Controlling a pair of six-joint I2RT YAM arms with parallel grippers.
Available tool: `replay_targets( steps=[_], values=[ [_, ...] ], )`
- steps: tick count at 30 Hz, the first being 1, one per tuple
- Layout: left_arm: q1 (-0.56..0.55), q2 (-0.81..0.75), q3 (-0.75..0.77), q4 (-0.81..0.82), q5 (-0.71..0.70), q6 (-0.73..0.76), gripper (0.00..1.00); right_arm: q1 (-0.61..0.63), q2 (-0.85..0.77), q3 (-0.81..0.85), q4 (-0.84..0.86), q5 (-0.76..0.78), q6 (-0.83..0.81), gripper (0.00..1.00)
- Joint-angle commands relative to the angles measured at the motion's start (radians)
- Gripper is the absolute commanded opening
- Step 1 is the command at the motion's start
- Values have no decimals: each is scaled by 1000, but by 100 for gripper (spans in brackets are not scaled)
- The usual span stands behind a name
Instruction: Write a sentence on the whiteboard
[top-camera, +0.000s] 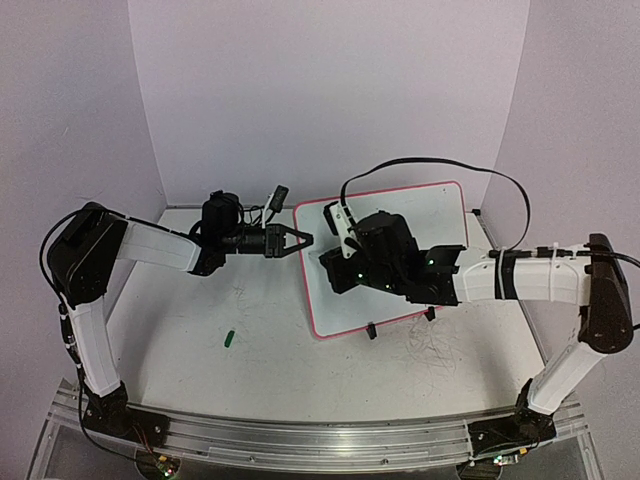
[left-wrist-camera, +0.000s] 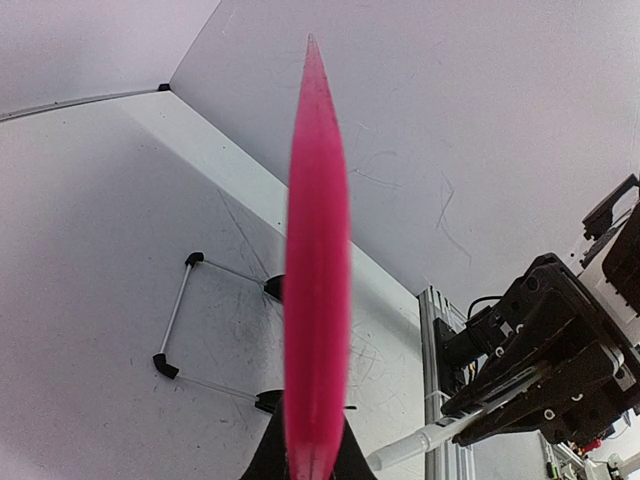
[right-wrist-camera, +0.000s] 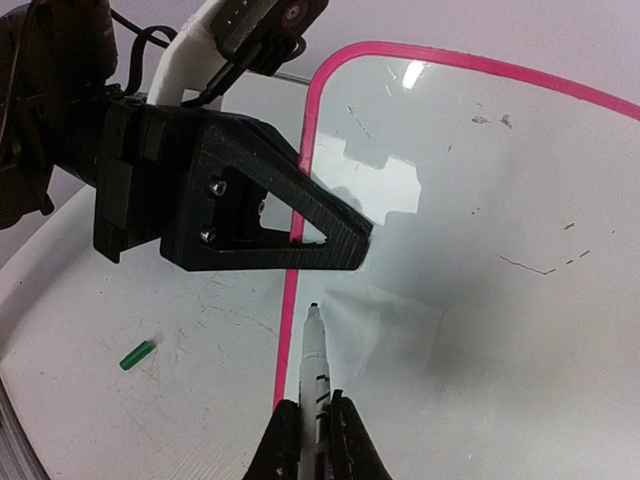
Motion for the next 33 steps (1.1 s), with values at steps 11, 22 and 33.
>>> replay_targets(
  steps=[11, 22, 33],
  values=[
    [12, -6, 31, -5, 28, -15, 0, -5, 37, 63, 39, 5, 14, 0],
    [12, -8, 34, -7, 31, -17, 0, -4, 62, 72, 42, 33, 28, 0],
    [11, -9, 39, -8, 34, -19, 0, -4, 60, 49, 27, 99, 56, 0]
  ],
)
